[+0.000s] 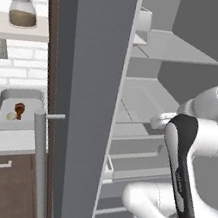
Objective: Place one garlic and one chicken drumstick in each tupperware on the nearby counter, to pack two identical lunches.
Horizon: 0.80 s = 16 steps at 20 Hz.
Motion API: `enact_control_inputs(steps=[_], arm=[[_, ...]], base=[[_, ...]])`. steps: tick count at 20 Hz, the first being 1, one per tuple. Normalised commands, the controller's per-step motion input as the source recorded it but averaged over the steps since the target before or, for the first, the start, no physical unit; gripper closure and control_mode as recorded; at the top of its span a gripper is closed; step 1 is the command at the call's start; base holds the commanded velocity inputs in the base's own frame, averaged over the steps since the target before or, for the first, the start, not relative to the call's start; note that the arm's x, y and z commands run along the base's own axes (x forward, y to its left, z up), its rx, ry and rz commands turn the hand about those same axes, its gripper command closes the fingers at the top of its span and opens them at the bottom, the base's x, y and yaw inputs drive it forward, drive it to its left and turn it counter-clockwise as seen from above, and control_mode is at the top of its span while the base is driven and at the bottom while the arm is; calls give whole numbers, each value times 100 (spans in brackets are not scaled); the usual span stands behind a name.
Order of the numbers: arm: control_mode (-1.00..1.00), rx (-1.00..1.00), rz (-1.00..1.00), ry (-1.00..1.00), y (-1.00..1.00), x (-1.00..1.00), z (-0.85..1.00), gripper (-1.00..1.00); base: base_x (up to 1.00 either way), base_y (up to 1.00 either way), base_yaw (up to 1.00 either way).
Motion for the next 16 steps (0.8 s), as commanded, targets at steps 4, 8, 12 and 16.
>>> enact_control_inputs(steps=[4,8,12,16], arm=[[-100,0,1,-13,23,68,100,-100],[-100,0,0,-18,23,79,84,-100],[-100,0,1,-11,16,74,73,-100],[-100,0,0,-9,9,69,54,-100]], base=[[0,0,0],[0,0,0],[0,0,0],[0,0,0]])
